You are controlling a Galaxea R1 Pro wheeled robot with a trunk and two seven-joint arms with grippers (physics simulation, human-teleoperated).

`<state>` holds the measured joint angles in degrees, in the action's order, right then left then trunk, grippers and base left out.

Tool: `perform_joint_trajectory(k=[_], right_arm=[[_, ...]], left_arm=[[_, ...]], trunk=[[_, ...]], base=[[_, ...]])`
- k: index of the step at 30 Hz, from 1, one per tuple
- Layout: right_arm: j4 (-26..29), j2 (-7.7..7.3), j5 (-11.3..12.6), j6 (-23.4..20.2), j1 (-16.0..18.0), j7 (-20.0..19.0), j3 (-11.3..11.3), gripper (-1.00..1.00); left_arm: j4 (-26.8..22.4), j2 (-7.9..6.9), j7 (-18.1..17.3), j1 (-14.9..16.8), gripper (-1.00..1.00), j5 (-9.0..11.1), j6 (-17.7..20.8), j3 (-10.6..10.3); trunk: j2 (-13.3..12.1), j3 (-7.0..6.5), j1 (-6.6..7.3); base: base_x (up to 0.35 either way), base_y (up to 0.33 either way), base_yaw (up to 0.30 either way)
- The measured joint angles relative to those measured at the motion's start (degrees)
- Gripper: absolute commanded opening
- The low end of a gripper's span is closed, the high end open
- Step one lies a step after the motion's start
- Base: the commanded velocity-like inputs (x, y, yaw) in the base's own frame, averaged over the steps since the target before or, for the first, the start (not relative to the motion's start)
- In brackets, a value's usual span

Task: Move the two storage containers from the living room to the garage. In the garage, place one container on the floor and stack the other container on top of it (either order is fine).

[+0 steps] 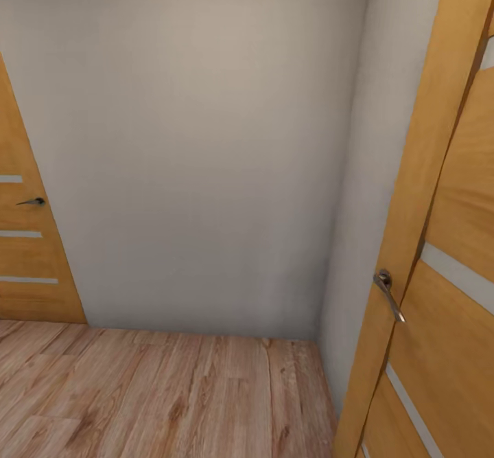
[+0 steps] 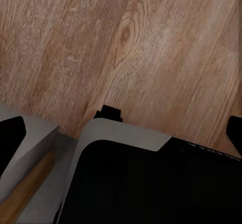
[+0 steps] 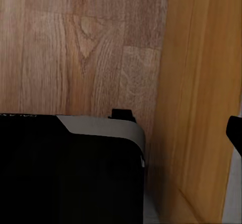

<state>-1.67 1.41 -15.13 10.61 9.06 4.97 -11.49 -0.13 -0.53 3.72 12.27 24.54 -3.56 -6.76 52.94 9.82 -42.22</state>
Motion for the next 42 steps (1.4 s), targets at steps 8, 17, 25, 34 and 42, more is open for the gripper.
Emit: perform_joint_trajectory(k=[8,17,25,34,42], right_arm=[[0.0,0.03,0.0,-0.47,-0.01,0.0,0.0,1.0],[0.0,0.1,0.0,-0.24,-0.02,0.0,0.0,1.0],[-0.04,-0.04,0.16,0.22,0.0,0.0,-0.15,1.0],[-0.02,0.0,0.18,0.24,0.0,0.02,-0.18,1.0],[-0.02,0.0,0.18,0.24,0.0,0.03,-0.18,1.0]], left_arm=[[0.0,0.0,0.0,0.0,1.0,0.0,0.0,0.03],[-0.05,0.0,0.0,0.0,1.0,0.0,0.0,0.01],[-0.02,0.0,0.0,-0.01,1.0,0.0,0.0,-0.01],[-0.04,0.0,0.0,-0.01,1.0,0.0,0.0,0.0],[-0.02,0.0,0.0,-0.01,1.0,0.0,0.0,-0.01]], trunk=[[0.0,0.0,0.0],[0.0,0.0,0.0],[0.0,-0.01,0.0],[0.0,-0.23,-0.01],[0.0,-0.45,-0.01]], base=[[0.298,0.0,0.0],[0.296,0.0,0.0],[0.287,0.0,0.112],[0.26,0.0,0.258],[0.25,0.0,0.263]])
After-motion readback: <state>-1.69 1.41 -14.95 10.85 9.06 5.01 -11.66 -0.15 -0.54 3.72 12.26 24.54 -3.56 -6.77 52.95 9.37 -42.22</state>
